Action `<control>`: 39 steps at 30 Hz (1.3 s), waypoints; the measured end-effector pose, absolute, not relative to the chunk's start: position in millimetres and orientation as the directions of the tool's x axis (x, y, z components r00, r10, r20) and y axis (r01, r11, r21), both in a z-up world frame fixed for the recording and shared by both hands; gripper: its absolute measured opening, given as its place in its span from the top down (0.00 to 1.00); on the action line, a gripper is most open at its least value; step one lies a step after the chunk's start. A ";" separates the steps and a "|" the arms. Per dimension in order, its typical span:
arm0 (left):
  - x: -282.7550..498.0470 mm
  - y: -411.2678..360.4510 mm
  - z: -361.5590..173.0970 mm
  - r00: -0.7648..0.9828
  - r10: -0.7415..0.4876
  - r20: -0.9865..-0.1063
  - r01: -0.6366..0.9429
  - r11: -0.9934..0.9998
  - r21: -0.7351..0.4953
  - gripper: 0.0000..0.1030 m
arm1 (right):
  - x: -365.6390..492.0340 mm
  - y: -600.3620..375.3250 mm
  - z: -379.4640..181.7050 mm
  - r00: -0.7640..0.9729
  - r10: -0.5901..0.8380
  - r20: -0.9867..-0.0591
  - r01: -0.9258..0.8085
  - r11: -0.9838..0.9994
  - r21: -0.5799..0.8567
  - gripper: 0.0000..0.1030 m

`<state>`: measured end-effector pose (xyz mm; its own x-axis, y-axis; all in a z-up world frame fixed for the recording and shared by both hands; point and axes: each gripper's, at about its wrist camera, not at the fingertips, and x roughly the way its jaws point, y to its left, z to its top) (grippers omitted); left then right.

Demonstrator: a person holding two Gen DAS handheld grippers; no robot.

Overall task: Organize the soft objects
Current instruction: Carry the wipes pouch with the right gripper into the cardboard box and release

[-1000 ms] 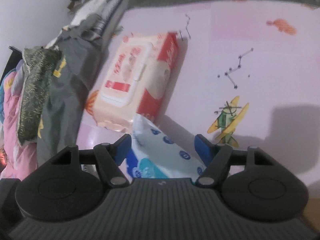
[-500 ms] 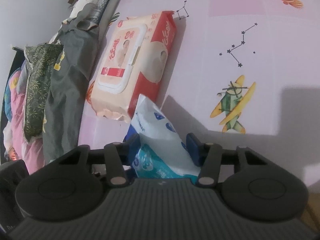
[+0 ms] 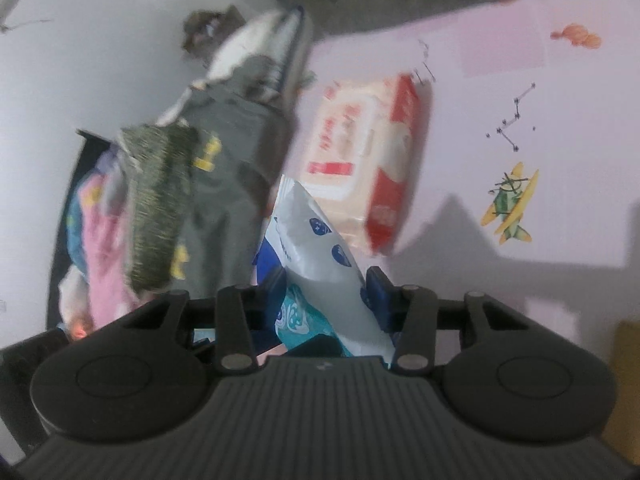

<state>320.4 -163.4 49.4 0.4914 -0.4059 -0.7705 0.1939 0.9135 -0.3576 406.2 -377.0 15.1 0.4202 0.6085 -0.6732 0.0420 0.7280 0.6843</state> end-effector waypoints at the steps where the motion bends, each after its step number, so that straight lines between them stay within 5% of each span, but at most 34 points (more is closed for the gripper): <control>1: 311.1 -166.7 60.0 0.503 -0.415 -0.758 0.210 0.910 -0.358 0.39 | 394.7 -381.9 26.4 0.443 0.608 -0.659 0.040 0.721 0.692 0.58; 10: 220.1 -241.4 112.6 0.457 -0.560 -0.691 0.473 0.811 -0.345 0.39 | 249.6 -464.6 86.2 0.627 0.529 -0.572 0.117 0.662 0.740 0.58; 20: 143.8 -354.3 54.2 0.218 -0.558 -0.801 0.675 0.679 -0.289 0.39 | 85.3 -561.7 16.5 0.698 0.421 -0.580 0.374 0.477 0.796 0.58; 28: 144.4 -368.9 5.8 0.127 -0.471 -0.873 0.661 0.696 -0.279 0.37 | 64.0 -593.1 -67.1 0.669 0.431 -0.605 0.511 0.324 0.796 0.58; 39: 143.3 -317.4 55.7 0.247 -0.544 -0.802 0.677 0.689 -0.259 0.34 | 69.7 -594.8 -74.1 0.585 0.332 -0.741 0.562 0.493 0.664 0.58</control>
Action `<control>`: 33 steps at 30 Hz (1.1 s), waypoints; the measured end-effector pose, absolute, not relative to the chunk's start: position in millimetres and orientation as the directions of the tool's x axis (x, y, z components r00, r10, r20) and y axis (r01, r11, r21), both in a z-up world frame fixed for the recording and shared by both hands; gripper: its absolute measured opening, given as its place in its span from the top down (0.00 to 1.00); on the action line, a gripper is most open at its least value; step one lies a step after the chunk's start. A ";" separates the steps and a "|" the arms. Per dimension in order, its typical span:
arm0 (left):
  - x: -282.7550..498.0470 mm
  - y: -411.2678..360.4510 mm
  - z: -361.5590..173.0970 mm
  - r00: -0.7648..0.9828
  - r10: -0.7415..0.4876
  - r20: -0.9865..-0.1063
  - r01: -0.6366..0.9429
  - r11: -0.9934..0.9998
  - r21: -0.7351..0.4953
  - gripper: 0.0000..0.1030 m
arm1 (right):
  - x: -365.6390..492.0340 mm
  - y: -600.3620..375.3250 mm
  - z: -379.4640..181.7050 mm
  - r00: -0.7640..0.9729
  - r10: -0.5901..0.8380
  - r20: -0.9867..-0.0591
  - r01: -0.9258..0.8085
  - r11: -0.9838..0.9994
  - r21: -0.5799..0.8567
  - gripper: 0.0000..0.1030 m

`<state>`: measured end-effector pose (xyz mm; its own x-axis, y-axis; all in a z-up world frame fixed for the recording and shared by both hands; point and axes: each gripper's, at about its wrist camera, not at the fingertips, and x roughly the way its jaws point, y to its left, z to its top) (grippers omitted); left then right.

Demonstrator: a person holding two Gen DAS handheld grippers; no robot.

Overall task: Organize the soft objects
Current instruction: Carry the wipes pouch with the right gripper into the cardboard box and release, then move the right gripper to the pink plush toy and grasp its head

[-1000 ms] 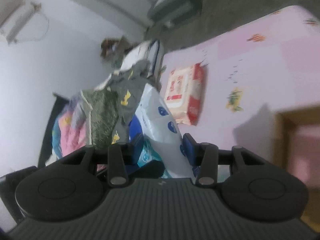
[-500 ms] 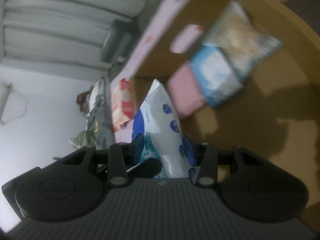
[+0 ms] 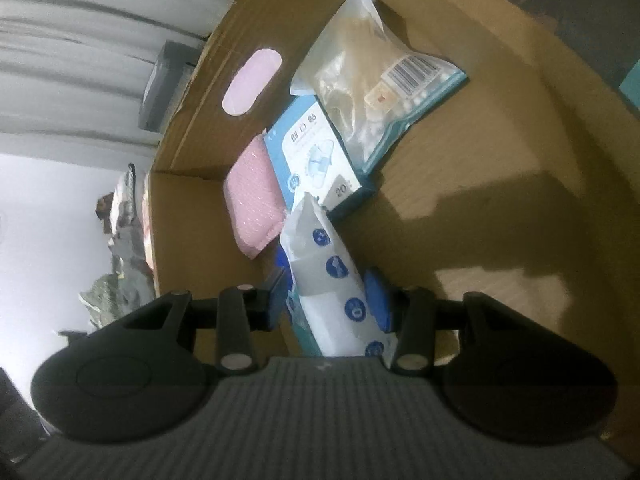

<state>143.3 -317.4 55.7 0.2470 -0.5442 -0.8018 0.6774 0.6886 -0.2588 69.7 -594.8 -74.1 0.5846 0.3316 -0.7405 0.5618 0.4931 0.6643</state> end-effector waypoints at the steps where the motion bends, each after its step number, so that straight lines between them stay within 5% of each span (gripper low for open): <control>1: 143.0 -308.9 58.9 0.258 -0.550 -0.794 0.676 0.690 -0.258 0.34 | 70.1 -591.9 -74.9 0.570 0.326 -0.754 0.564 0.512 0.648 0.58; 16: 149.4 -194.5 52.5 0.398 -0.522 -0.754 0.561 0.789 -0.250 0.34 | 113.4 -546.7 -89.9 0.529 0.404 -0.746 0.481 0.582 0.656 0.69; 26: 143.1 -139.7 46.2 0.471 -0.495 -0.731 0.514 0.827 -0.229 0.33 | 108.0 -534.3 -48.2 0.549 0.238 -0.801 0.460 0.715 0.527 0.66; 33: 138.3 -113.4 37.9 0.486 -0.475 -0.733 0.474 0.849 -0.235 0.33 | 114.4 -525.0 -61.1 0.533 0.226 -0.815 0.464 0.727 0.505 0.82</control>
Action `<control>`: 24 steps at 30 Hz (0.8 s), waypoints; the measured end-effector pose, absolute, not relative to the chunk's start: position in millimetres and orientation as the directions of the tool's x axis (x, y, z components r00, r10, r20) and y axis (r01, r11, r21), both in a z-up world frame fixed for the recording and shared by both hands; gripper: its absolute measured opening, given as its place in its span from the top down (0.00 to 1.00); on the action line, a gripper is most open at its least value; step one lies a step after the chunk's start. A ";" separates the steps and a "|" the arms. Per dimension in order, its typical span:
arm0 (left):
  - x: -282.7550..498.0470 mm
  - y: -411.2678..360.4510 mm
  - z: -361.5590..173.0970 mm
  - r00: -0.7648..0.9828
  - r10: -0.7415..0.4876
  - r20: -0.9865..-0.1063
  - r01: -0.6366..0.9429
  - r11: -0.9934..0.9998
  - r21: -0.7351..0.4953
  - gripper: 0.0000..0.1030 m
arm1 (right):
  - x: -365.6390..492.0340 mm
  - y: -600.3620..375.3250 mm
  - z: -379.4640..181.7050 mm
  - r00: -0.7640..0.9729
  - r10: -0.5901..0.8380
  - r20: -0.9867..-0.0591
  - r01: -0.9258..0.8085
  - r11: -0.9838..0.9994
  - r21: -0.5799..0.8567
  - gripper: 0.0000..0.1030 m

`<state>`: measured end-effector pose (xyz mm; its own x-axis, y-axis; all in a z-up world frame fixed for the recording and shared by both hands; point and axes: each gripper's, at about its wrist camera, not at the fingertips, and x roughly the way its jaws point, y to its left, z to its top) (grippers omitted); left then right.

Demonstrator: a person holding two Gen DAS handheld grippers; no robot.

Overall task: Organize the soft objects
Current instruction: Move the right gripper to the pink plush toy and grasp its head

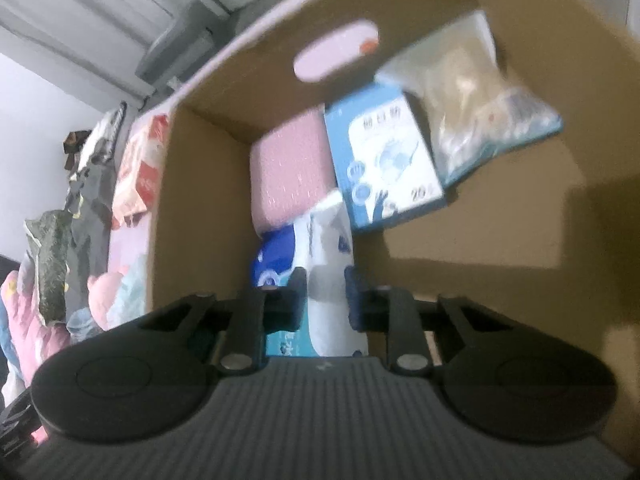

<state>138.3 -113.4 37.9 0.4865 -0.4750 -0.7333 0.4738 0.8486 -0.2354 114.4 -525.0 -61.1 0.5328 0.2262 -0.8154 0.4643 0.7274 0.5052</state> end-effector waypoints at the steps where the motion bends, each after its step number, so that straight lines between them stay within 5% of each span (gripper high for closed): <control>1: 137.6 -110.9 37.3 0.488 -0.473 -0.733 0.471 0.850 -0.235 0.33 | 114.3 -522.9 -63.7 0.530 0.227 -0.817 0.464 0.729 0.504 0.82; 12: 116.7 -72.8 39.9 0.589 -0.394 -0.705 0.427 0.893 -0.142 0.30 | 104.1 -510.9 -19.4 0.561 0.247 -0.790 0.411 0.745 0.525 0.72; 24: 110.4 -12.9 43.6 0.697 -0.251 -0.672 0.292 0.955 -0.054 0.30 | 144.4 -412.8 60.5 0.612 0.459 -0.644 0.081 0.774 0.628 0.55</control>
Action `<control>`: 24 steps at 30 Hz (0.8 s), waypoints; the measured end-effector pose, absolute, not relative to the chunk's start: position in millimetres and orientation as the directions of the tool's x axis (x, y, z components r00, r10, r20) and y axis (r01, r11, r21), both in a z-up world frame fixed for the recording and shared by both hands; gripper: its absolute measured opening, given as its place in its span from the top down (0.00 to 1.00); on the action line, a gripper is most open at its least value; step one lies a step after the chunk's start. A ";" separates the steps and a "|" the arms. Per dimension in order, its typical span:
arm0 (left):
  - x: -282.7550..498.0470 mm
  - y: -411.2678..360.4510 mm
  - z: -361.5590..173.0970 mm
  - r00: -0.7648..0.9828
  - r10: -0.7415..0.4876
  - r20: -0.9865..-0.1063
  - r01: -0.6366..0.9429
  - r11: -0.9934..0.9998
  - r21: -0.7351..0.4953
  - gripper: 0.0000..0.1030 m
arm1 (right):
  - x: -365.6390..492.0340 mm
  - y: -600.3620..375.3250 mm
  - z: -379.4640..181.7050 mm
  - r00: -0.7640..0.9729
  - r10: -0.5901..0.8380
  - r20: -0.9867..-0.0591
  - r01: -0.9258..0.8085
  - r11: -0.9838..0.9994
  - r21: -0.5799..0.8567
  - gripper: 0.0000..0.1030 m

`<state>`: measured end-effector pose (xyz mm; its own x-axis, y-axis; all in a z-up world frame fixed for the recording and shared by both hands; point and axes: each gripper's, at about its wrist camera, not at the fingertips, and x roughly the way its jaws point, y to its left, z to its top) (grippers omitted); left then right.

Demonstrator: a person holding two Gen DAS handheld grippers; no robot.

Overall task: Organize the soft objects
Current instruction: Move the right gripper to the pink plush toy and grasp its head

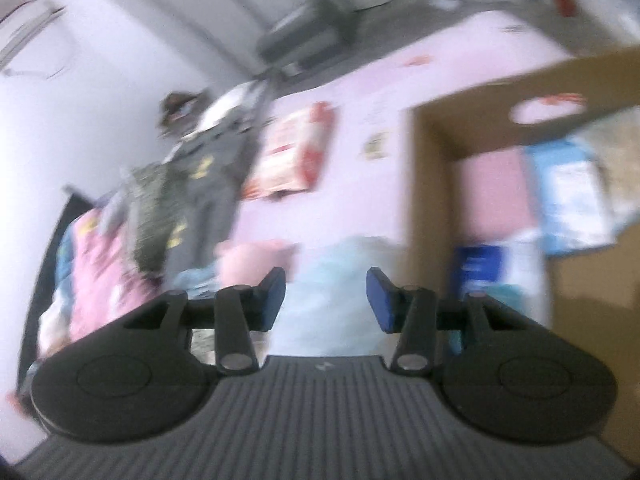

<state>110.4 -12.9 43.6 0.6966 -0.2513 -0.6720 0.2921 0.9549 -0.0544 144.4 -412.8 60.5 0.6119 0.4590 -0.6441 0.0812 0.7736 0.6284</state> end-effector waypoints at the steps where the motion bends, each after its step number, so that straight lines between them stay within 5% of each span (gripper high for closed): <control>1: 111.9 -9.5 42.8 0.698 -0.246 -0.673 0.285 0.957 -0.054 0.30 | 152.7 -402.4 61.1 0.598 0.485 -0.638 0.060 0.767 0.639 0.55; 15: 165.1 -5.6 15.7 0.618 -0.308 -0.723 0.303 0.942 -0.143 0.31 | 276.3 -271.7 39.9 0.369 0.615 -0.697 -0.084 0.768 0.634 0.43; 24: 234.3 -39.4 -15.2 0.541 -0.292 -0.789 0.304 0.942 -0.140 0.30 | 351.1 -262.4 -30.1 0.250 0.616 -0.747 0.154 0.736 0.659 0.24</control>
<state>234.3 -39.4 -15.2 0.5410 -0.2917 -0.7888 0.3042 0.9423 -0.1398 351.1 -262.4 -30.1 0.2498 0.6161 -0.7470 0.1543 0.7363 0.6588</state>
